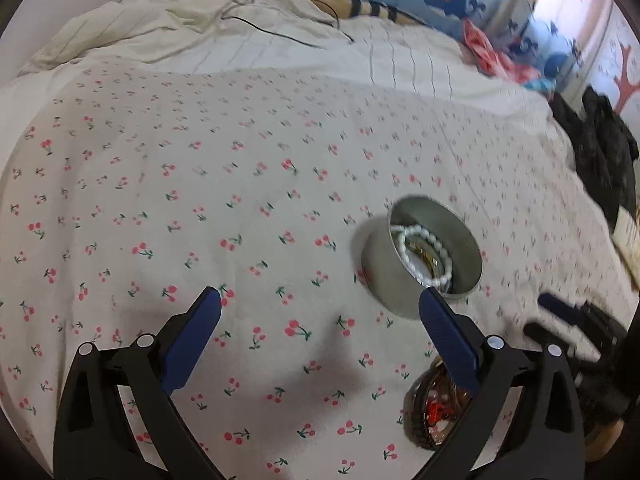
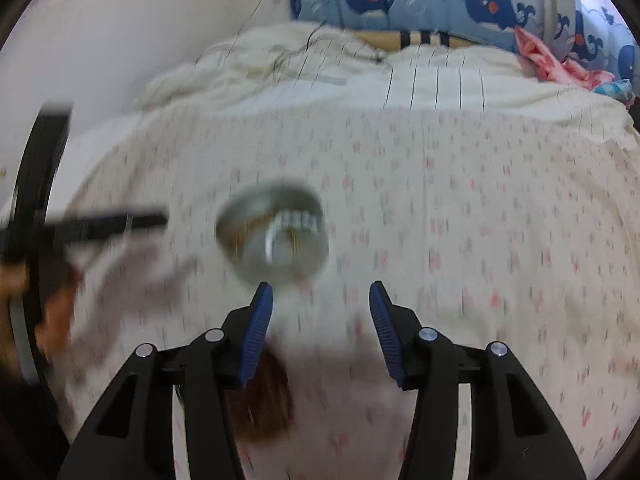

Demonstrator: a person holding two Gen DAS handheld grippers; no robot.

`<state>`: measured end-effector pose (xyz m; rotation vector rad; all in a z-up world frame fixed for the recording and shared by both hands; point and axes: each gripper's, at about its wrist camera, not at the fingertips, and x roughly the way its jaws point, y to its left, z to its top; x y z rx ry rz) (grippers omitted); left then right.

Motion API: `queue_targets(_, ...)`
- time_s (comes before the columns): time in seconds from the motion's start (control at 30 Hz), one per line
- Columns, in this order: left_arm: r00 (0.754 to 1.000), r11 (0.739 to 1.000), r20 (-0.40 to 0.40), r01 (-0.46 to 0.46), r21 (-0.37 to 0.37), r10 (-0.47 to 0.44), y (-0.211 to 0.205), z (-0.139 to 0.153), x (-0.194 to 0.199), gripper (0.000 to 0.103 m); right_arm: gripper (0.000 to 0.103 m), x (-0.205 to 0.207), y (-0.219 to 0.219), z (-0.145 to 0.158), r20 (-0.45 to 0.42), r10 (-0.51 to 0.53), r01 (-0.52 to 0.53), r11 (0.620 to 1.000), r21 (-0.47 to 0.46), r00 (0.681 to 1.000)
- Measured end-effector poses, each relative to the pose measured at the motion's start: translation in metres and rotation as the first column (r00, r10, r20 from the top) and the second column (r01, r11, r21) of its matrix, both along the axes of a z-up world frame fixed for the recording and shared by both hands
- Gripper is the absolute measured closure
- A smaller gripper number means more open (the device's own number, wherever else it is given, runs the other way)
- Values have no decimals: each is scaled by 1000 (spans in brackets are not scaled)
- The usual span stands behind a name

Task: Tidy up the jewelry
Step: 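Grasp a silver bangle from the pile with the right gripper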

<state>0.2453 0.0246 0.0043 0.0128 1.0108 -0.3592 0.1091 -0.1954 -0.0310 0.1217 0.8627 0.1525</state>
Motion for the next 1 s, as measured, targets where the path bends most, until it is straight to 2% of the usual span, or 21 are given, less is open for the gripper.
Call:
queue_targets(0.1, 1000, 1000, -9, 13, 9, -13, -3, -3, -2, 8, 61, -5, 0, -16, -51, 32, -29, 998, 54, 998)
queue_targets(0.17, 997, 998, -31, 67, -14, -67, -7, -4, -5, 8, 65, -4, 6, -16, -55, 68, -66, 997, 35, 996)
queue_targets(0.27, 985, 986, -51, 162, -27, -164, -18, -6, -12, 8, 65, -3, 12, -17, -68, 90, -89, 996, 30, 994)
queue_targets(0.4, 968, 970, -71, 240, -25, -241, -35, -11, -22, 8, 66, -2, 17, -24, -87, 110, -109, 994, 17, 990)
queue_targets(0.5, 970, 972, -65, 234, 0, -233, -38, -12, -25, 8, 67, 3, 23, -25, -71, 97, -100, 995, -27, 993)
queue_targets(0.53, 972, 974, -67, 226, 2, -225, -38, -13, -23, 8, 73, 5, 25, -26, -71, 96, -99, 994, -43, 993)
queue_targets(0.67, 978, 980, -73, 198, -1, -198, -34, -15, -20, 8, 80, 9, 30, -33, -79, 105, -112, 989, -92, 991)
queue_targets(0.9, 973, 975, -68, 224, 17, -222, -39, -14, -21, 8, 84, 11, 42, -38, -85, 136, -148, 977, -152, 987)
queue_targets(1.0, 972, 973, -68, 229, 26, -227, -40, -15, -22, 8, 93, 11, 50, -41, -86, 154, -168, 968, -184, 984)
